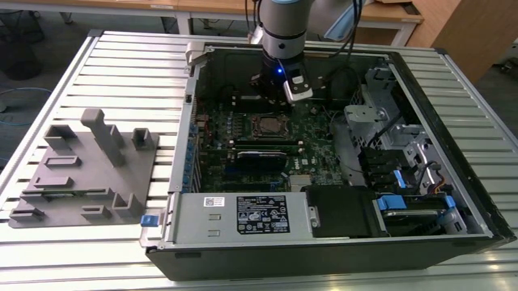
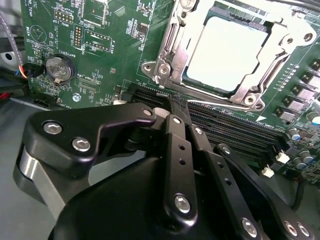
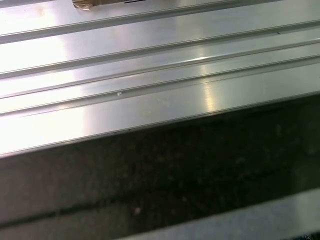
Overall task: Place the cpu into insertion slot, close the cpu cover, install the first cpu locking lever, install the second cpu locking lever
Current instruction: 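Install the first cpu locking lever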
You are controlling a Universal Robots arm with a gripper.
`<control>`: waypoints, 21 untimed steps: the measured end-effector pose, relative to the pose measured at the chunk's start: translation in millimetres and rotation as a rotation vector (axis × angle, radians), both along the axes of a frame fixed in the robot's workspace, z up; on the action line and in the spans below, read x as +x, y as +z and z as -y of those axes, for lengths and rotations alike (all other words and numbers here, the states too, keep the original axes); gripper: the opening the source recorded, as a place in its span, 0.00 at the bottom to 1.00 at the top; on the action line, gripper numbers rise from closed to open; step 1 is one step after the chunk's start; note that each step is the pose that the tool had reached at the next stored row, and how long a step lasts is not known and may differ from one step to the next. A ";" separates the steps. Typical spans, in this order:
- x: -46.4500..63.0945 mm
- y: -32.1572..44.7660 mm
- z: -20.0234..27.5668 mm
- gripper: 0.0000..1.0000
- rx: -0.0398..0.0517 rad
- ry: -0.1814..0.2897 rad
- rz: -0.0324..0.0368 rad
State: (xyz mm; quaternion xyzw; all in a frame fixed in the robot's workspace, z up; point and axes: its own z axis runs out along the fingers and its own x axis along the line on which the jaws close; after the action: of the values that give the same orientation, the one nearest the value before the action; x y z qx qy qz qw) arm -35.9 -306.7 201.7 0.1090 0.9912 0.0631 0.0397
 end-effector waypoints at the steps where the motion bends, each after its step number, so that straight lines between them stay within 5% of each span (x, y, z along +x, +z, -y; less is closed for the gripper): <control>1: -0.3 0.0 0.0 0.11 0.0000 0.000 0.0007; 9: -3.0 -0.1 0.0 0.11 -0.0001 -0.001 0.0058; 17: -3.1 -2.4 0.6 0.11 -0.0015 -0.001 0.0246; 21: -5.2 -2.6 0.6 0.11 -0.0016 -0.001 0.0282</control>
State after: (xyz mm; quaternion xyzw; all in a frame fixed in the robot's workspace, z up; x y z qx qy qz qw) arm -41.1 -307.4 199.2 0.1087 0.9906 0.0638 0.0538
